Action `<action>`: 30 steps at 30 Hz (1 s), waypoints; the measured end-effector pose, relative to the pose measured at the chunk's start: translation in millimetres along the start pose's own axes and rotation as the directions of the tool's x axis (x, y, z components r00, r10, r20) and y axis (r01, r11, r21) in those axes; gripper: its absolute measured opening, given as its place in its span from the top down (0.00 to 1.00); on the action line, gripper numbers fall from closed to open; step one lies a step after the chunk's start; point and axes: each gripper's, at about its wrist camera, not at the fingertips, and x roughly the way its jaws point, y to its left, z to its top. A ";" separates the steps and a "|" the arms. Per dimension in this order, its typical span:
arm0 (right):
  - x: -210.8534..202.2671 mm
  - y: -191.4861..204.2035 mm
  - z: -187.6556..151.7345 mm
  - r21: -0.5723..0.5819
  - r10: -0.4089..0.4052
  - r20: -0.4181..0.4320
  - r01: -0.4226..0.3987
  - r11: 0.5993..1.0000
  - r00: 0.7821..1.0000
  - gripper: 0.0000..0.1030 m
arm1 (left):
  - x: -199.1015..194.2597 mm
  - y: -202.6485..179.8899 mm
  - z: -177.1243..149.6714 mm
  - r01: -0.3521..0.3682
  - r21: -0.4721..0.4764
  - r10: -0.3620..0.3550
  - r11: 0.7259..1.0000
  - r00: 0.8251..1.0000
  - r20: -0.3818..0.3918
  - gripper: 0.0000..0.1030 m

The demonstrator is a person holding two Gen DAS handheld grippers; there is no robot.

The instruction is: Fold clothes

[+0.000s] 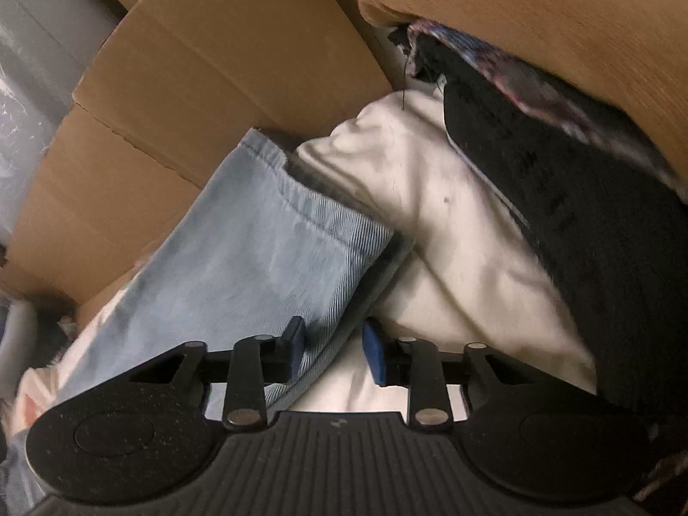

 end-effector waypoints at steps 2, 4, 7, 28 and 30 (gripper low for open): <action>2.1 0.4 2.5 -0.004 -0.008 0.011 0.008 1.000 1.000 0.67 | 0.1 -0.6 -0.9 -0.002 0.014 0.002 1.000 1.000 0.001 0.56; 3.5 0.7 4.5 -0.008 -0.019 0.028 0.019 1.000 0.999 0.68 | 0.2 -1.7 -1.9 -0.005 0.028 0.005 1.000 1.000 0.002 0.56; 1.0 3.2 5.5 -0.035 -0.072 0.082 0.075 0.997 0.994 0.68 | 0.4 -2.7 -1.4 -0.008 0.047 0.008 0.999 1.000 -0.003 0.56; 7.5 14.2 10.5 -0.256 -0.094 0.109 0.119 0.959 0.990 0.68 | 0.4 -1.1 -1.9 0.020 0.027 -0.020 0.999 1.000 -0.019 0.47; 6.9 15.6 12.2 -0.255 -0.101 0.100 0.124 0.959 0.990 0.82 | 0.1 3.7 -0.7 0.039 -0.019 -0.040 0.999 0.999 -0.024 0.48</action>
